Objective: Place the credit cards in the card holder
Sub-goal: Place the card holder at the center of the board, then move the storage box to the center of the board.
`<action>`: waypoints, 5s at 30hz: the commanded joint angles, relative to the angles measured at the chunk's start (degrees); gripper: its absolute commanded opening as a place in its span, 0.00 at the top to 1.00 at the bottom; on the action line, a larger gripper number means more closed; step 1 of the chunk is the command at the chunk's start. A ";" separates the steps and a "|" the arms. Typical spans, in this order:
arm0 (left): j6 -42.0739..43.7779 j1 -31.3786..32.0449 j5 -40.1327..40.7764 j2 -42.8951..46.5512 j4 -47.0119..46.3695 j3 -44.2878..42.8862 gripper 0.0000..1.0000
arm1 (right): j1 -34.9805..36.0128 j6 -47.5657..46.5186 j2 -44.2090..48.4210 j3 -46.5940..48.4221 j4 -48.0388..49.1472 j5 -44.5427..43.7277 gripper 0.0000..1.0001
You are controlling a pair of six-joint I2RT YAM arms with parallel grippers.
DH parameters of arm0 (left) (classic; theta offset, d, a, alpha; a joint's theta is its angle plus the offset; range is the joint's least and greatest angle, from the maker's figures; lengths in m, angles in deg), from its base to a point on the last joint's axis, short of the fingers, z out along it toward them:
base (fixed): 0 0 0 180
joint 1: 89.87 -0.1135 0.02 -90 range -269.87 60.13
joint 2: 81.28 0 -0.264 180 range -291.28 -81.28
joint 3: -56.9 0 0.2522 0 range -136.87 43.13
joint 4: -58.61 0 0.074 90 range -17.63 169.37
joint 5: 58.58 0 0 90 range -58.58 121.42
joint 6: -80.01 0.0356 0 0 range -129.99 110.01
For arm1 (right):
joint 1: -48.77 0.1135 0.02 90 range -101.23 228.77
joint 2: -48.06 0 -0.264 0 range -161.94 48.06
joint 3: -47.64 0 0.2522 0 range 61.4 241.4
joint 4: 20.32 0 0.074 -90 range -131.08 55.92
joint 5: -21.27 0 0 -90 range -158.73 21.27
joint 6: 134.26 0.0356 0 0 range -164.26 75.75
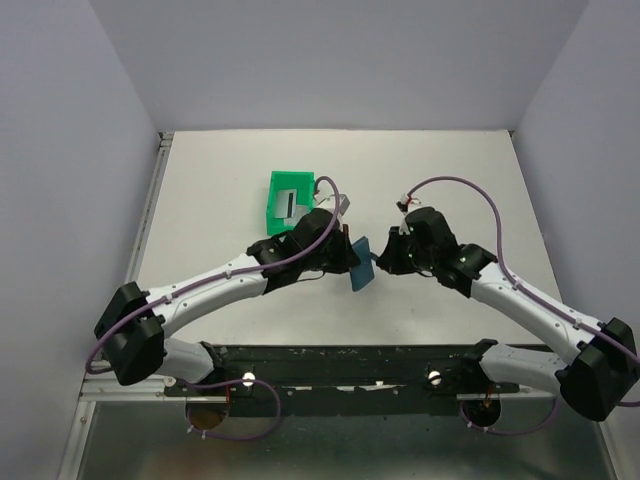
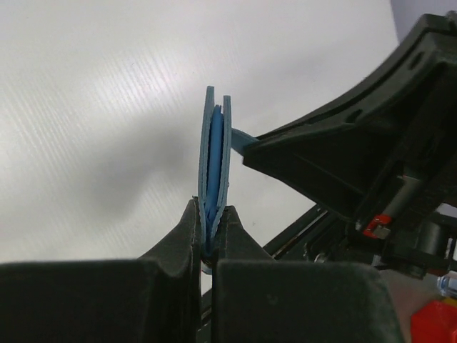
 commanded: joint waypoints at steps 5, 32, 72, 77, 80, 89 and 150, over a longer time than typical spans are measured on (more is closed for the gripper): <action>13.31 -8.34 -11.95 -14.78 12.67 -9.04 0.88 | -0.12 1.04 -3.71 -1.67 -0.20 -1.50 0.93; 18.42 -29.14 -8.16 7.86 5.66 5.71 0.26 | -0.21 -0.45 -4.59 1.22 1.64 -3.00 0.36; 16.50 -45.08 -18.46 -17.45 -11.13 2.54 0.71 | -0.21 -1.16 -5.38 -0.36 3.84 0.87 0.33; 15.70 -44.73 -18.81 -14.47 -11.92 6.58 0.76 | -0.21 -1.42 -6.00 0.70 3.84 1.31 0.33; 15.26 -44.20 -19.25 -12.10 -11.83 8.78 0.79 | -0.21 -1.86 -6.26 1.66 3.84 2.01 0.33; 15.26 -39.98 -15.30 -2.61 -8.59 12.56 0.75 | -0.21 -3.09 -7.23 6.05 3.14 5.09 0.33; -5.39 -19.59 7.29 28.86 -1.29 30.67 0.54 | 10.34 1.04 -49.23 55.27 -13.29 7.46 0.47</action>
